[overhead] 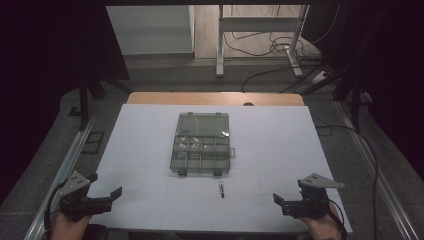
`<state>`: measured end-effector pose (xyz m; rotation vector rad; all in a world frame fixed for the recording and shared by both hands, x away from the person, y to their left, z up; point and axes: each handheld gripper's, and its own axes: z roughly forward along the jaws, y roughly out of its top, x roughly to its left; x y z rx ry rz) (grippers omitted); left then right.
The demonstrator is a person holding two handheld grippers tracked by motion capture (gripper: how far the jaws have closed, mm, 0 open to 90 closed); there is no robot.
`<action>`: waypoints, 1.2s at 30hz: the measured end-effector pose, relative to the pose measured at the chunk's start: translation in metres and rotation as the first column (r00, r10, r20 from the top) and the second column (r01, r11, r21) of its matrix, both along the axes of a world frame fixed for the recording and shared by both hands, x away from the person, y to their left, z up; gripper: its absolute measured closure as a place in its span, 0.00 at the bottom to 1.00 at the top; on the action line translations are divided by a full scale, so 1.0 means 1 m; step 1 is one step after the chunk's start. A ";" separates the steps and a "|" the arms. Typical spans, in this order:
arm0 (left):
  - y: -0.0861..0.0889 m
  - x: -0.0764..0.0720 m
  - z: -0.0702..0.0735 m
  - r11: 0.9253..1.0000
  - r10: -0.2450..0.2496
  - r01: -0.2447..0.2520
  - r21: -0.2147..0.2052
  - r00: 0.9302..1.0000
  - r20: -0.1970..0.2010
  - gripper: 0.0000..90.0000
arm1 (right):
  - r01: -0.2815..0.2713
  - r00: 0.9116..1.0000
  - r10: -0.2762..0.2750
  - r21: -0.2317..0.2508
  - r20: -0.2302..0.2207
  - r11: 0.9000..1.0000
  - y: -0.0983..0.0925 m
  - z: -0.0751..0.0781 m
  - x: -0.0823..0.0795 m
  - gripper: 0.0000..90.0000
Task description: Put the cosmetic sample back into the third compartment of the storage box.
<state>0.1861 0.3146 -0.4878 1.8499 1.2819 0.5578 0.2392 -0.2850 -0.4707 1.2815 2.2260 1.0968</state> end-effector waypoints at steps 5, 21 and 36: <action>0.000 0.000 0.000 1.000 0.001 -0.001 -0.001 1.000 0.002 0.01 | -0.023 1.000 0.023 -0.025 -0.004 0.999 0.004 -0.001 0.002 0.00; 0.001 0.000 0.000 1.000 0.001 -0.001 -0.004 1.000 0.003 0.01 | -0.085 0.996 0.084 -0.026 -0.013 0.996 0.015 -0.004 0.008 0.00; 0.001 0.000 0.000 1.000 -0.002 0.002 -0.010 1.000 0.002 0.02 | -0.158 0.987 0.157 -0.016 -0.029 0.987 0.032 -0.003 0.019 0.00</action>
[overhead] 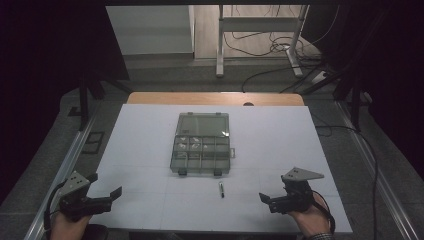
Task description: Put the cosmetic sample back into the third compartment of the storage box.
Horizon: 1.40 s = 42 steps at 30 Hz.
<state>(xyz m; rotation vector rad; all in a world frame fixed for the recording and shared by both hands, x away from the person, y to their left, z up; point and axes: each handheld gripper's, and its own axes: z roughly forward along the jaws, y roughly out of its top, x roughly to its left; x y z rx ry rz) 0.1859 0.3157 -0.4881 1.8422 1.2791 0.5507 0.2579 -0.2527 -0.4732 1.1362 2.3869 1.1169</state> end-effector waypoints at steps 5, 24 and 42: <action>0.000 0.000 0.000 1.000 0.000 0.000 -0.001 1.000 -0.001 0.02 | -0.019 1.000 0.019 -0.001 -0.003 1.000 0.006 0.000 0.002 0.00; 0.000 0.000 0.000 1.000 -0.003 0.003 0.001 1.000 -0.002 0.02 | -0.097 0.995 0.096 -0.012 -0.030 0.995 0.029 -0.004 0.012 0.00; -0.001 0.001 0.000 1.000 -0.004 0.004 0.000 1.000 -0.006 0.02 | -0.109 0.993 0.107 -0.039 -0.040 0.993 0.055 -0.007 0.027 0.00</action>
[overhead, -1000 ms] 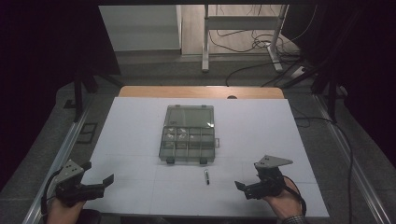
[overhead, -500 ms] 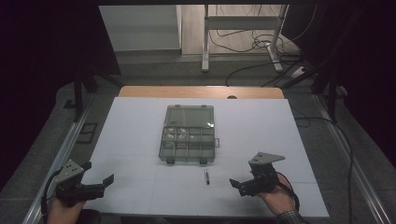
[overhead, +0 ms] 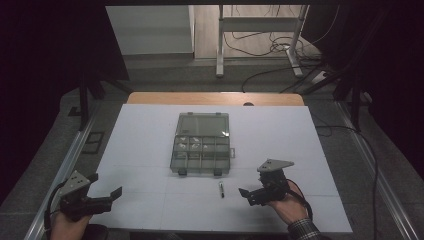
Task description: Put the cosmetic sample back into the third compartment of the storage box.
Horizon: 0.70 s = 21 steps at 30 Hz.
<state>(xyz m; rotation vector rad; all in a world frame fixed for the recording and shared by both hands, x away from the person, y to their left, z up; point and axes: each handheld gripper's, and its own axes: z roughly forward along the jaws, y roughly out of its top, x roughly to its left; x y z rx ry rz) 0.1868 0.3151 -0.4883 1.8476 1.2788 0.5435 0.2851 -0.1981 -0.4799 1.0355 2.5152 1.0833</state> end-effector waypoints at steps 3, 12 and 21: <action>0.000 0.000 0.000 1.000 -0.001 0.001 0.001 1.000 -0.001 0.02 | 0.000 1.000 0.000 -0.019 -0.013 1.000 0.006 -0.002 0.003 0.00; 0.000 0.000 0.000 1.000 -0.001 0.001 0.001 1.000 -0.001 0.02 | -0.011 1.000 0.011 -0.053 -0.011 0.999 0.023 -0.003 0.011 0.00; 0.000 0.000 0.000 1.000 -0.004 0.004 0.004 1.000 -0.004 0.02 | -0.016 0.999 0.011 -0.107 -0.044 0.994 0.040 -0.007 0.014 0.00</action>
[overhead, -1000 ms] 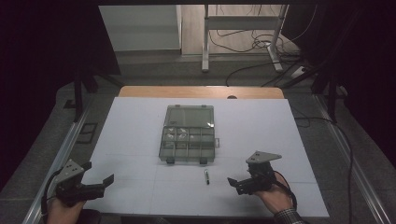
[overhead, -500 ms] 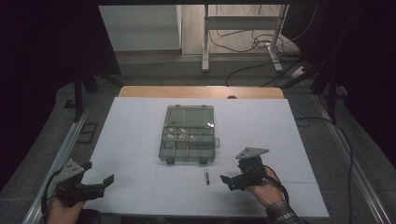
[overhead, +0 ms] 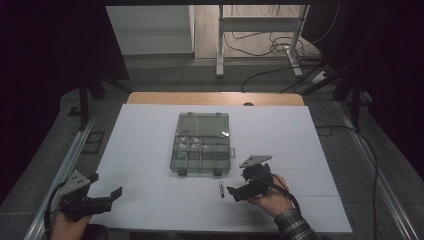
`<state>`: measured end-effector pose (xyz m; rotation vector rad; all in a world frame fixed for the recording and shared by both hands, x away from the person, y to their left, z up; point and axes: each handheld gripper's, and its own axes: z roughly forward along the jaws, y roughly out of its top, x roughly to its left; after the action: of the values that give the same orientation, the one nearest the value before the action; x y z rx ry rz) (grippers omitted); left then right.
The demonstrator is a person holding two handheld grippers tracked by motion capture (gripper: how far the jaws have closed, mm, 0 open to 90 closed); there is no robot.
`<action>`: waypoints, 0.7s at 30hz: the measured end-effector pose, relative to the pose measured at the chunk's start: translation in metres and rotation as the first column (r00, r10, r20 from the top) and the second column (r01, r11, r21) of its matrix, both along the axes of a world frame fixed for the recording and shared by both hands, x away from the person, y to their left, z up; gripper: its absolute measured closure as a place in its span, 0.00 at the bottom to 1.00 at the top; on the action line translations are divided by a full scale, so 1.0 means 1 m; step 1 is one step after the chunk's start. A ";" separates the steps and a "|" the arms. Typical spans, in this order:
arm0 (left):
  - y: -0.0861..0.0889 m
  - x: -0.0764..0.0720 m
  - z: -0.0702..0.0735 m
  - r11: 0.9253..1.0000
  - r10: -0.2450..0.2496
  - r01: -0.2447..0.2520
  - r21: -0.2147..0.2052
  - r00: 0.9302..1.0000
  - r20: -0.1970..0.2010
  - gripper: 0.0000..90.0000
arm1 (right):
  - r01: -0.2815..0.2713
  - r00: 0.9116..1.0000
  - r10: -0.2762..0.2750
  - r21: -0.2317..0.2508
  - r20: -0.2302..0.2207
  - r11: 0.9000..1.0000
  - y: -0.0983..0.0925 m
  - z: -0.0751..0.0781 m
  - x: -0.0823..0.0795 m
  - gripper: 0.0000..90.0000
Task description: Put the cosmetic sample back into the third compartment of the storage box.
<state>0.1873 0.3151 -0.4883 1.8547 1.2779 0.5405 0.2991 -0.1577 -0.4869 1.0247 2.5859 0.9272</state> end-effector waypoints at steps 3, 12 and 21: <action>0.000 0.000 0.000 1.000 -0.001 0.001 0.002 1.000 -0.001 0.02 | -0.007 1.000 0.007 -0.021 -0.006 1.000 0.005 -0.003 0.001 0.02; -0.001 0.001 0.000 1.000 -0.007 0.007 0.006 1.000 -0.006 0.03 | -0.029 0.998 0.028 -0.020 -0.055 0.999 0.017 -0.008 0.005 0.22; -0.001 0.001 0.000 1.000 -0.009 0.009 0.009 1.000 -0.007 0.03 | -0.100 0.992 0.095 -0.056 -0.077 0.993 0.034 -0.015 0.008 0.45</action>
<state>0.1883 0.3142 -0.4885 1.8708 1.2726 0.5362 0.3072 -0.1236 -0.5024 0.9424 2.7295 0.8428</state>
